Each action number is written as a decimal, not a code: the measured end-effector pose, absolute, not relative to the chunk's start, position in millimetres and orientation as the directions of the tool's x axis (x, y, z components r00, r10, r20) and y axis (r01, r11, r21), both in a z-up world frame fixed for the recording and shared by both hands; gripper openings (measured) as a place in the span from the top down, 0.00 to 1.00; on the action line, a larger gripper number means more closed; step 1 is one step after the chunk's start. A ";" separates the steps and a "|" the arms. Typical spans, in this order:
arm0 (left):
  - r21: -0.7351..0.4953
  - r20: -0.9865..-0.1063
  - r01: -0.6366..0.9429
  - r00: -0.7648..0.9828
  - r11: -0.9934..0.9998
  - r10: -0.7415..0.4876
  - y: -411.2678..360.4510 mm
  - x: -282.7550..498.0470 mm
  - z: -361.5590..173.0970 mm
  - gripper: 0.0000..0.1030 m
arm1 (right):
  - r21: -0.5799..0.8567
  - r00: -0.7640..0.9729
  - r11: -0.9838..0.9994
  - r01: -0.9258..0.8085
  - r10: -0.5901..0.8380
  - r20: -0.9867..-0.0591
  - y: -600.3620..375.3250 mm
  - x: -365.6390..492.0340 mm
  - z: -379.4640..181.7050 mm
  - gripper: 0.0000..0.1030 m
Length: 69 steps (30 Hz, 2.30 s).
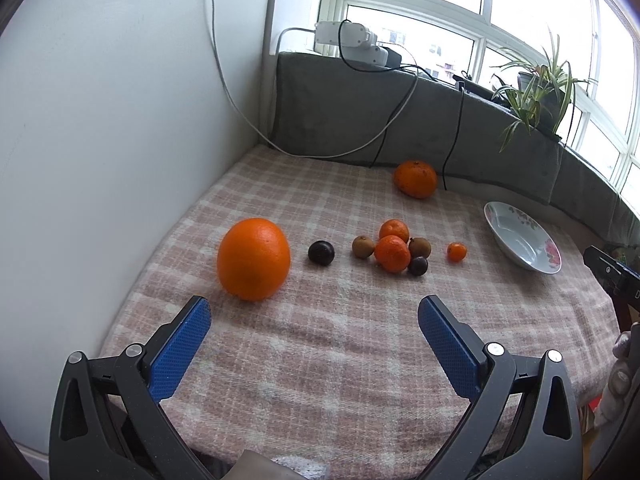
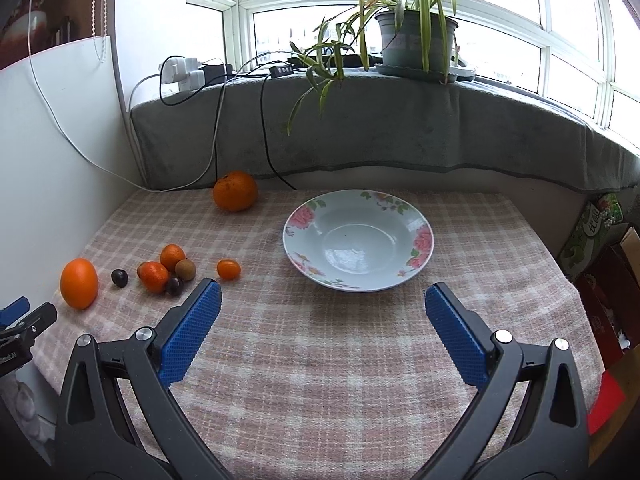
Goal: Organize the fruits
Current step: 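Move both grippers toward the large orange, then close both grippers around the large orange and lift it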
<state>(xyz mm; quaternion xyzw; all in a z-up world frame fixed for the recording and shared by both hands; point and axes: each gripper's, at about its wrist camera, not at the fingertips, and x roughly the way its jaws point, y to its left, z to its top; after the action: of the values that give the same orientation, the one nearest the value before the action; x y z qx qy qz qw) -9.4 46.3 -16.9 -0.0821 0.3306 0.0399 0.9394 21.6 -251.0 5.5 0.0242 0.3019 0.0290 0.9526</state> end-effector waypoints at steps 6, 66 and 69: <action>-0.158 -0.637 -0.170 0.770 0.973 0.031 66.7 -9.9 -25.1 0.01 | 0.108 0.789 0.986 -0.125 0.165 -0.592 -236.0 32.4 2.9 0.00; -0.428 -0.652 -0.162 0.737 0.889 -0.179 133.0 33.6 -82.2 0.42 | 0.442 0.017 0.543 -0.713 0.644 -0.765 47.3 165.0 -71.3 0.23; -0.435 -0.650 -0.158 0.737 0.887 -0.187 134.4 36.6 -83.2 0.43 | 0.446 0.004 0.543 -0.711 0.638 -0.770 51.2 165.7 -77.5 0.28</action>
<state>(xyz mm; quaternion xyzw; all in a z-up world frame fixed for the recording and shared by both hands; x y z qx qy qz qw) 36.6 134.4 -83.2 -0.2379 0.3627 -0.0082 0.9010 165.7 51.2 -77.5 -0.0351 0.5205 0.4766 0.7076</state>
